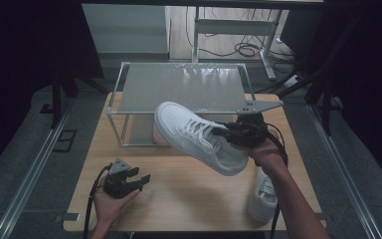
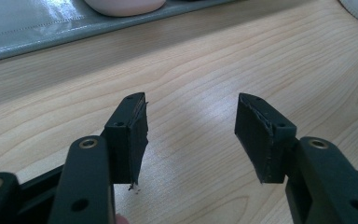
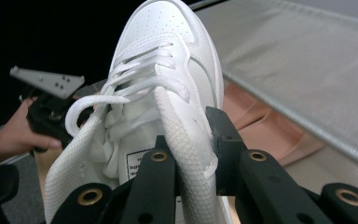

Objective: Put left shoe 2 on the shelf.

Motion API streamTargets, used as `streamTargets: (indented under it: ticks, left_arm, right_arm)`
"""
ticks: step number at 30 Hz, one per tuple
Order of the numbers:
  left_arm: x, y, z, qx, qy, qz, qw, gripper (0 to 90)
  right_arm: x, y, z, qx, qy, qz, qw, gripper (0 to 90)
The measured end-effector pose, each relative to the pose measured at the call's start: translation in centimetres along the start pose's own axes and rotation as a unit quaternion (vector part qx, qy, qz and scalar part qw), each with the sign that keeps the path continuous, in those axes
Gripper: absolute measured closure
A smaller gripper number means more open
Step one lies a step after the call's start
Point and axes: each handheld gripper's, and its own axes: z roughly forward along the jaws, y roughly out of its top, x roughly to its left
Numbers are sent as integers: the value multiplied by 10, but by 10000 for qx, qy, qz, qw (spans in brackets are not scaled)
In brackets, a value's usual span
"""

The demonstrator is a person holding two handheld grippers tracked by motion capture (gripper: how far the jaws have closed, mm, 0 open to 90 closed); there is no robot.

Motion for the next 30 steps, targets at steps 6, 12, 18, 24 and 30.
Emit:
streamTargets:
  ticks: [6,12,18,24,30]
  left_arm:
    - [0,0,0,-7,-15,12,10000,445]
    - [0,0,0,4,-26,-7,10000,445]
    - [0,0,1,3,-29,-10,10000,445]
    - [0,1,1,0,-33,-12,10000,445]
    - [-1,1,3,19,-59,-32,10000,445]
  right_arm:
    - [-7,17,6,-62,-121,72,9999,810]
    - [-14,29,13,-59,-232,183,9995,810]
    - [-19,41,19,-53,-338,276,9990,809]
    - [-27,56,28,-43,-519,464,9976,809]
    - [-36,69,38,-18,-714,696,9950,809]
